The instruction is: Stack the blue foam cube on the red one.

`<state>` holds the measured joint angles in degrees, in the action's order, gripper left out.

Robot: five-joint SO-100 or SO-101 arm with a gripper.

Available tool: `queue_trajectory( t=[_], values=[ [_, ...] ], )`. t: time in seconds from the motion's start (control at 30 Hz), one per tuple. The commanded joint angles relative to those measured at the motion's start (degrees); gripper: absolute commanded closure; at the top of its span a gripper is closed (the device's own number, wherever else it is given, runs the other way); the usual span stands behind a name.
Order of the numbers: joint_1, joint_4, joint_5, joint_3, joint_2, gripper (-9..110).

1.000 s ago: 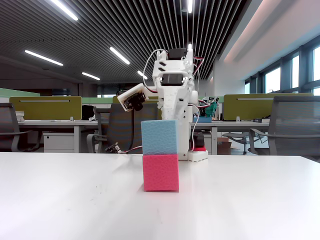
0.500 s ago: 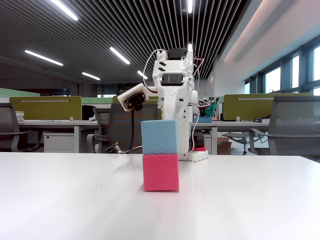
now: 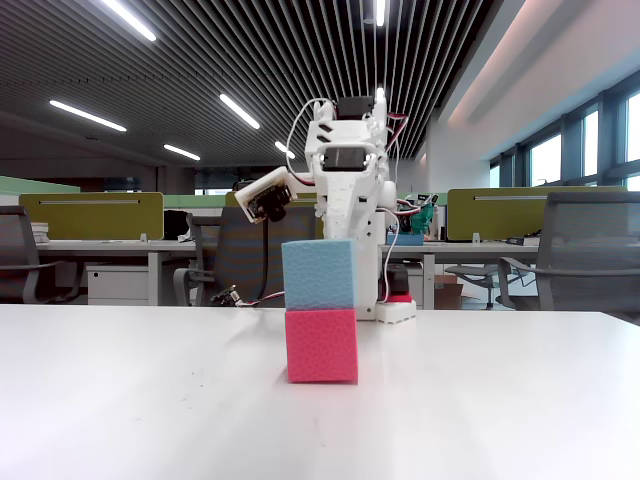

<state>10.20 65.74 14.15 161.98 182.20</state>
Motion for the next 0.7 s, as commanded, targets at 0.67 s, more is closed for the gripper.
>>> queue_trajectory(
  t=[0.67],
  values=[
    [0.26, -0.7, -0.09, 0.09, 0.18, 78]
  ],
)
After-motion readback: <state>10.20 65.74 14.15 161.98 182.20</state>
